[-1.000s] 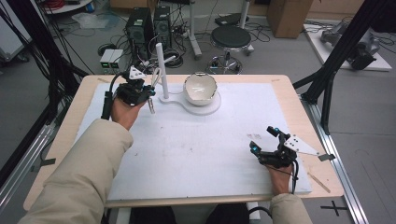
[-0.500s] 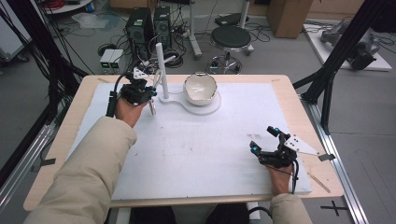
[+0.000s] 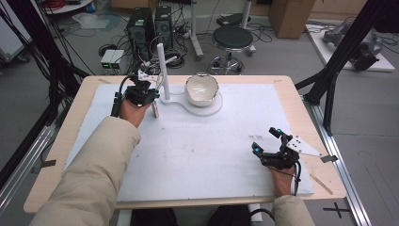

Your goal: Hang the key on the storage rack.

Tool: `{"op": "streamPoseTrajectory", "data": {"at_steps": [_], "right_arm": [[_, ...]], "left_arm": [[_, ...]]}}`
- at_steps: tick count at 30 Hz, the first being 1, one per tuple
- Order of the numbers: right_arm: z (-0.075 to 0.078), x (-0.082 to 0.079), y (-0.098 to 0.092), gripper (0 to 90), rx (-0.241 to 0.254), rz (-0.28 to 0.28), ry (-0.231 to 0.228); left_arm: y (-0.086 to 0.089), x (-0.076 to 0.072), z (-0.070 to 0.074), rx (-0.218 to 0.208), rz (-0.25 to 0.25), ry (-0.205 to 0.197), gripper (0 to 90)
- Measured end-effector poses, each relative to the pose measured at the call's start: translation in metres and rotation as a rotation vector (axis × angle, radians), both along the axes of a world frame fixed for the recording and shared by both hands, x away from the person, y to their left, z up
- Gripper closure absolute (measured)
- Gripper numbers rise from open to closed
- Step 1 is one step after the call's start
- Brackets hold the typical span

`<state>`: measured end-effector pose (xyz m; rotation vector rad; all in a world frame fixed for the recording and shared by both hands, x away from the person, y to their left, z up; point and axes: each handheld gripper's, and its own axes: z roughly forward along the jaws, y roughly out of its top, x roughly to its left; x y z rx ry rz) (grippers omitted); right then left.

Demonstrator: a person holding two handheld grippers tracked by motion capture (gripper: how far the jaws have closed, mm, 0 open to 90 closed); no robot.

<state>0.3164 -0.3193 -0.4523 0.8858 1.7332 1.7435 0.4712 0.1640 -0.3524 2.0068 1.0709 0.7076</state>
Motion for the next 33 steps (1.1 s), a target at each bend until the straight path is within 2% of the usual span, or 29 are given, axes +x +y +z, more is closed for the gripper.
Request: {"op": "streamPoseTrajectory", "data": {"at_steps": [9, 14, 21, 24, 26, 29, 30, 33], "right_arm": [[0.000, 0.000, 0.000, 0.5, 0.001, -0.003, -0.004], [0.000, 0.000, 0.000, 0.5, 0.001, -0.001, 0.003], [0.000, 0.000, 0.000, 0.5, -0.001, -0.002, 0.003], [0.000, 0.000, 0.000, 0.5, -0.002, -0.002, -0.003], [0.000, 0.000, 0.000, 0.5, -0.004, -0.001, -0.006], [0.000, 0.000, 0.000, 0.5, -0.002, -0.002, -0.002], [0.000, 0.000, 0.000, 0.5, -0.002, -0.003, -0.002], [0.000, 0.000, 0.000, 0.5, -0.002, -0.002, -0.001]], "left_arm": [[0.001, 0.004, -0.005, 0.002, -0.006, 0.011, 81.6], [0.003, 0.004, -0.009, -0.013, -0.007, 0.014, 81.6], [0.006, 0.005, -0.012, -0.015, -0.046, 0.015, 79.8], [0.008, 0.005, -0.012, -0.006, -0.039, 0.025, 66.5], [0.012, 0.004, -0.011, -0.026, -0.054, 0.029, 57.9], [0.021, -0.004, -0.012, -0.121, -0.093, -0.007, 40.0], [0.025, -0.007, -0.012, -0.140, -0.117, -0.012, 35.3], [0.036, -0.018, -0.014, -0.162, -0.150, -0.014, 15.6]]}}
